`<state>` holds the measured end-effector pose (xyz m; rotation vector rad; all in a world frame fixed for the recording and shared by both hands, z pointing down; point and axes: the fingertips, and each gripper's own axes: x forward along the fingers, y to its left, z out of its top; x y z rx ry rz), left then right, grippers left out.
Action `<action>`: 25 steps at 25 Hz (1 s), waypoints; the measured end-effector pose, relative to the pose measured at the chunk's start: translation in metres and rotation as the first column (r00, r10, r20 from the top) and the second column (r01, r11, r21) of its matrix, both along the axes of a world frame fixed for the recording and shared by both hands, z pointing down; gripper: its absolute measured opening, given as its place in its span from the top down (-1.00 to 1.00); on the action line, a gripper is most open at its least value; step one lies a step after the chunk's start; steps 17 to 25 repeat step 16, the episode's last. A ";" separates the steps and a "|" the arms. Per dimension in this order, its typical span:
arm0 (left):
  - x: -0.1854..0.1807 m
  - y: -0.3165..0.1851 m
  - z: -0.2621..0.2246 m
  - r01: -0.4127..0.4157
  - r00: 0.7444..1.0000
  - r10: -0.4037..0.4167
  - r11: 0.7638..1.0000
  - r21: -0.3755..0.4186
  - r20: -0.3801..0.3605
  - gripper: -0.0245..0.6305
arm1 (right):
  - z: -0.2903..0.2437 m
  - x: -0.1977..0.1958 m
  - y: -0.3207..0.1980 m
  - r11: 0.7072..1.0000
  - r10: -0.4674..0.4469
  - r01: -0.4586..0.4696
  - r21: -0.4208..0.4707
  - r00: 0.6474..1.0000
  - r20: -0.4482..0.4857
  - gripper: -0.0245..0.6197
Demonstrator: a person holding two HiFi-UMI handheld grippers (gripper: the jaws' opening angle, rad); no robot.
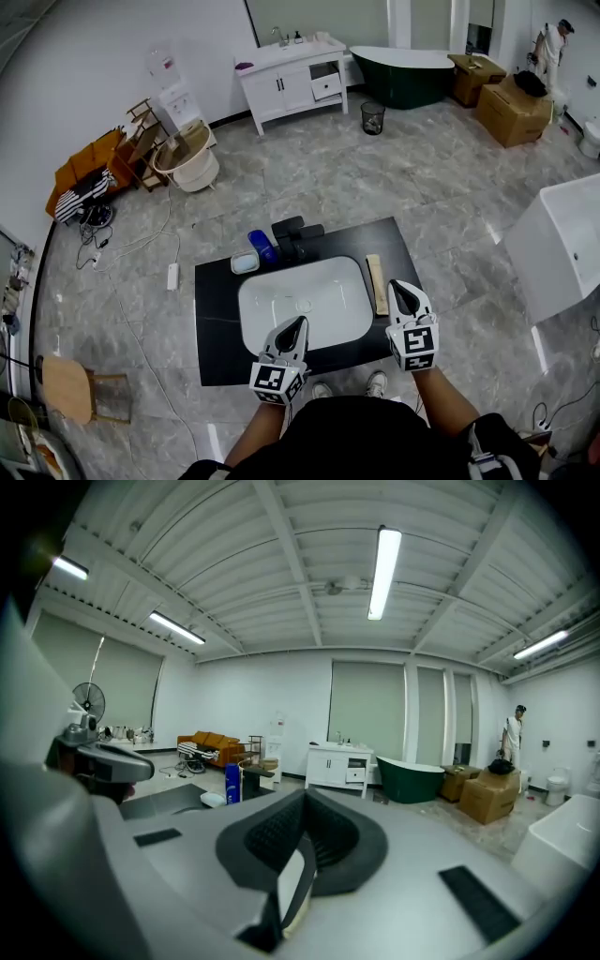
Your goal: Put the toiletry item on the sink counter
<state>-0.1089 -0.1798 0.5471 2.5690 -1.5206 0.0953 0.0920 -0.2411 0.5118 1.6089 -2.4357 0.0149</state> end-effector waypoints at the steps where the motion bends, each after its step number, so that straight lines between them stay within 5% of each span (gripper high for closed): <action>1: 0.001 0.000 0.000 -0.002 1.000 0.002 1.000 0.001 -0.001 0.90 | -0.004 -0.001 0.001 1.000 -0.002 0.002 0.009 1.000 -0.004 0.91; 25: 0.006 -0.004 0.000 -0.005 1.000 0.005 1.000 0.008 -0.005 0.91 | -0.006 0.003 0.002 0.999 0.013 -0.011 0.040 0.999 -0.048 0.91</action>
